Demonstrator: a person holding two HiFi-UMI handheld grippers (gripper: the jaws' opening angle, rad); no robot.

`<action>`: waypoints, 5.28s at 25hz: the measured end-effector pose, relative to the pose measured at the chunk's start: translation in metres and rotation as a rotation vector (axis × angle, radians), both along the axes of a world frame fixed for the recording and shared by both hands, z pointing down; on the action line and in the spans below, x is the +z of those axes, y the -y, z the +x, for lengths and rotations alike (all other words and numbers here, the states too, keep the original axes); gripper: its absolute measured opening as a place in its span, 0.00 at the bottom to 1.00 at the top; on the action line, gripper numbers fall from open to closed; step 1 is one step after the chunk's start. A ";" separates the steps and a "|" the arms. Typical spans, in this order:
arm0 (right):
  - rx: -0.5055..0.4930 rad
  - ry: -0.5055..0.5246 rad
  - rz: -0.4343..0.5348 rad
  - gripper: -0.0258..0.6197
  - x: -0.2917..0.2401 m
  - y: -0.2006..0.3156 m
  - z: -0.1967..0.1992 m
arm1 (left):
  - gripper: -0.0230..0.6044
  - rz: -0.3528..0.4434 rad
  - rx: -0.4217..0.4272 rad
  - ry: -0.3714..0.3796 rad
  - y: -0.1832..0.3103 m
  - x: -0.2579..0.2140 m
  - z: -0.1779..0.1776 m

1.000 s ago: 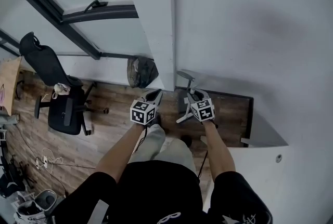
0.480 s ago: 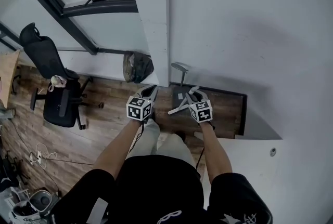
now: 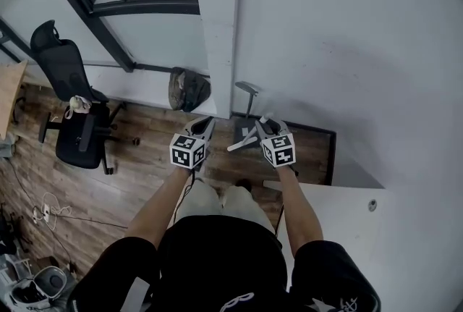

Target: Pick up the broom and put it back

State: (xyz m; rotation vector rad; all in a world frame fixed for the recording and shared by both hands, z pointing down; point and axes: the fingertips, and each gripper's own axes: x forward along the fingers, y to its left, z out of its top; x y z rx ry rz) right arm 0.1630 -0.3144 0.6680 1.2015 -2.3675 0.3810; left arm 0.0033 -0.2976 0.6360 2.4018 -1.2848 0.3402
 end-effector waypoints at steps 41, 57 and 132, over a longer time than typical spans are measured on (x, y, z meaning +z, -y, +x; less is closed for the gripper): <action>0.173 0.071 0.188 0.22 -0.200 -0.151 -0.029 | 0.07 0.177 0.052 -0.049 -0.143 -0.113 -0.080; 0.223 0.071 0.207 0.22 -0.204 -0.167 -0.006 | 0.07 0.277 0.093 -0.023 -0.141 -0.181 -0.069; 0.075 -0.093 -0.165 0.22 0.101 0.135 0.021 | 0.07 -0.041 0.100 -0.017 0.101 0.017 -0.004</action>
